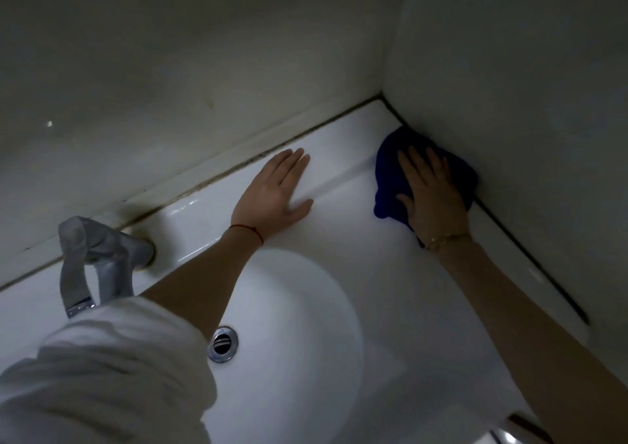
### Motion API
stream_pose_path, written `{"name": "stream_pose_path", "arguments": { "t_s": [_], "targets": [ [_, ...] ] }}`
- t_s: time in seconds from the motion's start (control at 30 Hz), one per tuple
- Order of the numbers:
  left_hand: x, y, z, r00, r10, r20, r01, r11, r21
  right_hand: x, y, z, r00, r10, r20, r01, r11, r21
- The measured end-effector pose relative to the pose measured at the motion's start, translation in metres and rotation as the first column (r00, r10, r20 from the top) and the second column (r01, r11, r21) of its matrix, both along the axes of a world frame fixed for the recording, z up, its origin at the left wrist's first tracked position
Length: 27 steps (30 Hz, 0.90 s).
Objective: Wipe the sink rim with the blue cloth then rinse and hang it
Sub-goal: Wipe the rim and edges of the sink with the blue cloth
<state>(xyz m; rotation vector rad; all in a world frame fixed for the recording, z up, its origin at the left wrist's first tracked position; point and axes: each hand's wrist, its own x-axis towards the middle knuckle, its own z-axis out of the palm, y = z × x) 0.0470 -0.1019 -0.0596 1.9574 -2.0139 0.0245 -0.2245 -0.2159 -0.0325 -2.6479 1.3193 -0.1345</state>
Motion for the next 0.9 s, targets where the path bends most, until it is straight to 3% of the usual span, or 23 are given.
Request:
{"name": "stream_pose_path", "arguments": {
  "t_s": [0.3, 0.77, 0.83, 0.9],
  "targets": [
    [-0.001, 0.0, -0.001, 1.0, -0.003, -0.005, 0.002, 1.0, -0.013, -0.087, 0.057, 0.001, 1.0, -0.015, -0.017, 0.014, 0.998, -0.056],
    [-0.001, 0.0, 0.003, 0.999, 0.014, -0.037, -0.014, 1.0, 0.005, 0.079, -0.055, 0.0, 0.98, -0.02, 0.196, 0.001, 0.995, 0.096],
    [-0.004, 0.0, 0.005, 0.999, 0.024, -0.048, -0.022, 0.999, 0.03, 0.089, -0.053, 0.002, 0.986, 0.027, 0.166, -0.037, 0.998, 0.057],
    [-0.004, 0.0, 0.004, 0.998, 0.037, -0.059, -0.033, 0.998, 0.06, 0.09, -0.04, 0.001, 0.974, 0.181, 0.139, -0.184, 0.983, 0.009]
  ]
}}
